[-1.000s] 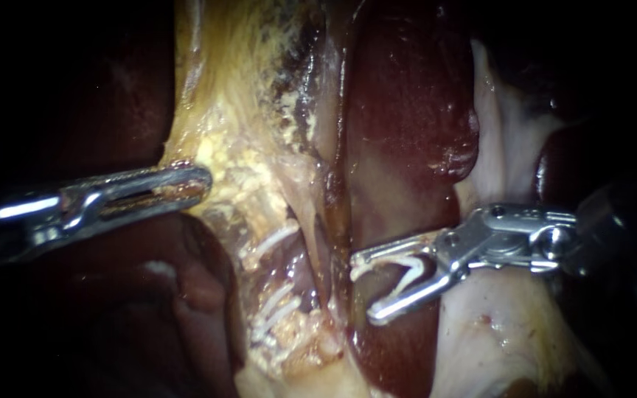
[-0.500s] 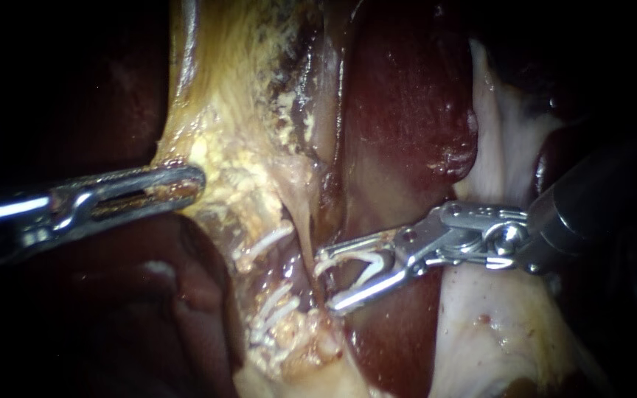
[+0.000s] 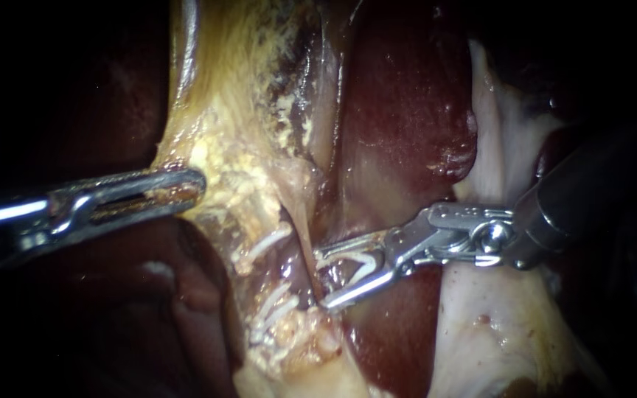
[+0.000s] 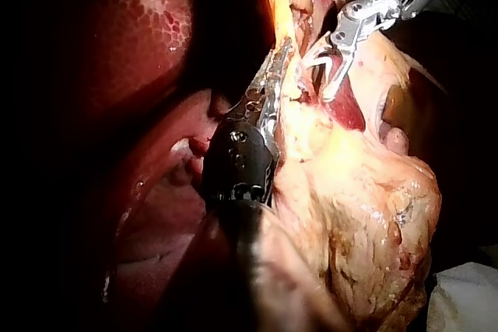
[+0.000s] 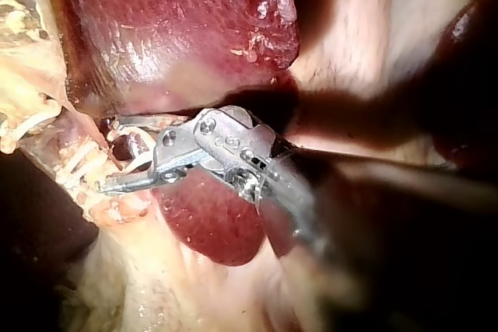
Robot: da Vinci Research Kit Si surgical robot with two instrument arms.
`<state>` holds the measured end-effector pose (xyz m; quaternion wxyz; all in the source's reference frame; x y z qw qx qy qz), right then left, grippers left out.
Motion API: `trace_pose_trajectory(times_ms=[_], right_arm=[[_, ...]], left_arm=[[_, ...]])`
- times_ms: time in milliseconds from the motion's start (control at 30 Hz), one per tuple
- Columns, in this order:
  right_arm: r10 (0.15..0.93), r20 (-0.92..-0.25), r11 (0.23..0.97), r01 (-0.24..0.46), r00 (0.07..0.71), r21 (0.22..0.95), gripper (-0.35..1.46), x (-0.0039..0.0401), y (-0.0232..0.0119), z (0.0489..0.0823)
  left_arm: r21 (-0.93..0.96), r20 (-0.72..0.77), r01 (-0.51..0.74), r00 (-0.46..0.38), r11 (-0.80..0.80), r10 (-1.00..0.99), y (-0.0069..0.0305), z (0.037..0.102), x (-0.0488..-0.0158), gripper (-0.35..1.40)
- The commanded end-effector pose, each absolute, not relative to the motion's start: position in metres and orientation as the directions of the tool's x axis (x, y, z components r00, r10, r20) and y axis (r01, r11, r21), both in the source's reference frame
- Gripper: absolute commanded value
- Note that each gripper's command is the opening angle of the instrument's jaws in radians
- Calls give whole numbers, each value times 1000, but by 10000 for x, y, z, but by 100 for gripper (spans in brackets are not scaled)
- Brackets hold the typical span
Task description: Clipping first clip right tube
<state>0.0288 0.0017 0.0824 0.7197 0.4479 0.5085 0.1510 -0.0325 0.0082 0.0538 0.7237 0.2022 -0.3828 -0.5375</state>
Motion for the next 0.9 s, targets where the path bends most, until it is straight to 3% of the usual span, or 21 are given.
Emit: trace_pose_trajectory(times_ms=[33, 200, 367, 900], right_arm=[[677, -604, 545, 264, 421, 796, 53, 288, 15, 821], [709, -598, 486, 355, 375, 799, 53, 293, 8, 808], [703, -603, 451, 419, 378, 788, 53, 304, -3, 796], [715, -587, 406, 458, 380, 791, 50, 324, -35, 796]], left_arm=[[704, 337, 623, 129, 340, -933, 82, 539, -325, -35], [703, 337, 625, 128, 340, -933, 83, 539, -324, -35], [699, 340, 629, 127, 340, -932, 88, 548, -317, -35], [692, 342, 639, 120, 336, -932, 100, 550, -306, -35]])
